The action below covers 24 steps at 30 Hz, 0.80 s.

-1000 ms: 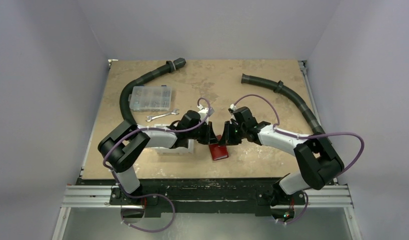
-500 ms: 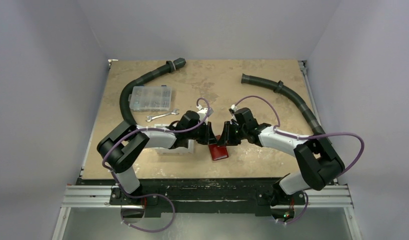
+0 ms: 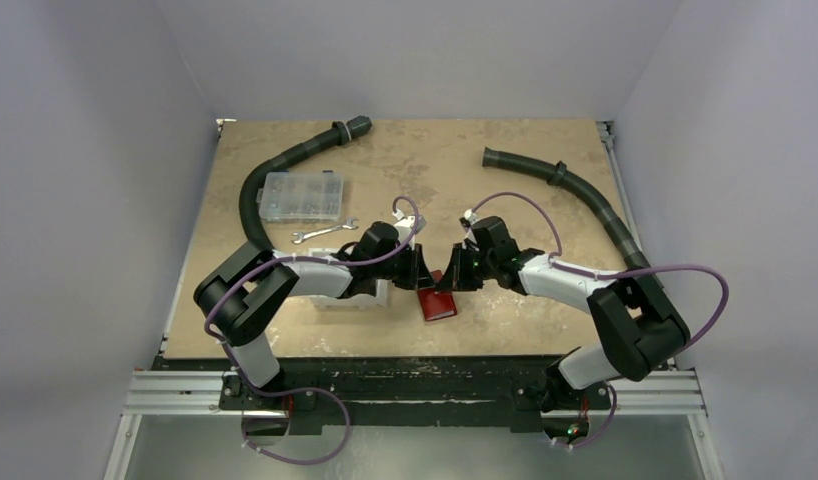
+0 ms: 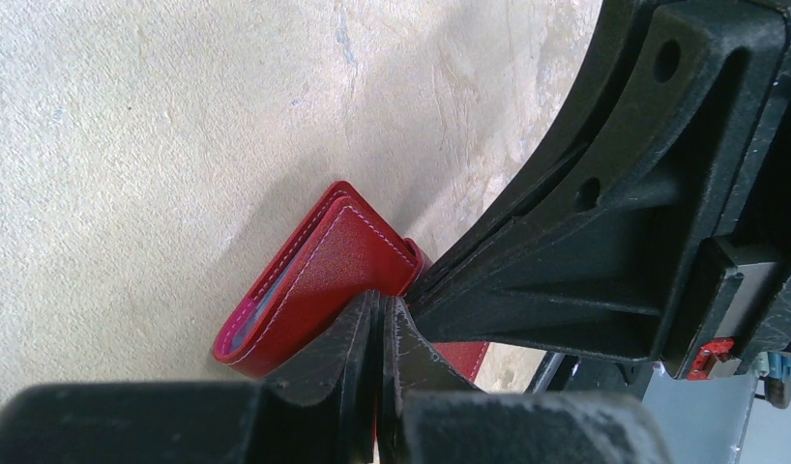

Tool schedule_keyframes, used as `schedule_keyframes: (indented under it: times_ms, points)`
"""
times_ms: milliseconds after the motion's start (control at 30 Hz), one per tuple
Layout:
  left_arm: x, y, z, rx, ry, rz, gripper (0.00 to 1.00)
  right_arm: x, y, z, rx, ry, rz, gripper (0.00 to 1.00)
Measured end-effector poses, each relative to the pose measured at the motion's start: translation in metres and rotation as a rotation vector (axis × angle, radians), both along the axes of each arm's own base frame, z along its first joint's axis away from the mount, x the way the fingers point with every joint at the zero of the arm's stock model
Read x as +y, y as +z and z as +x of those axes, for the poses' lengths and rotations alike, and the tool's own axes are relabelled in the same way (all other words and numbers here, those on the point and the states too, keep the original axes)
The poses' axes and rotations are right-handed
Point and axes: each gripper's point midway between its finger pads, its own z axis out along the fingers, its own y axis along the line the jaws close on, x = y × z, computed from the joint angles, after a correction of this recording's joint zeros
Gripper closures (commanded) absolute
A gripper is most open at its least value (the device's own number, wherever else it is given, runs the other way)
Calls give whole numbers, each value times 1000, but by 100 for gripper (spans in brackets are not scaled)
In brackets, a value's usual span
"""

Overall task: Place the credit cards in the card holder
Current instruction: Close the card holder at the center of the board.

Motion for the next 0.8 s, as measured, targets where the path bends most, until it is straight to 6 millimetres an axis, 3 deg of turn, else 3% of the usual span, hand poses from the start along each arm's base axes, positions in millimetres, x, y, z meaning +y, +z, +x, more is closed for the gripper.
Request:
schedule_keyframes:
  times_ms: [267,667,800]
  points:
    - [0,0,0,0,-2,-2,100,0,1,-1,-19,41,-12,81]
    - [0,0,0,0,-3,-2,100,1,2,-3,-22,59,-6,78]
    - [0,0,0,1,-3,-3,100,2,2,-4,-19,67,-2,85]
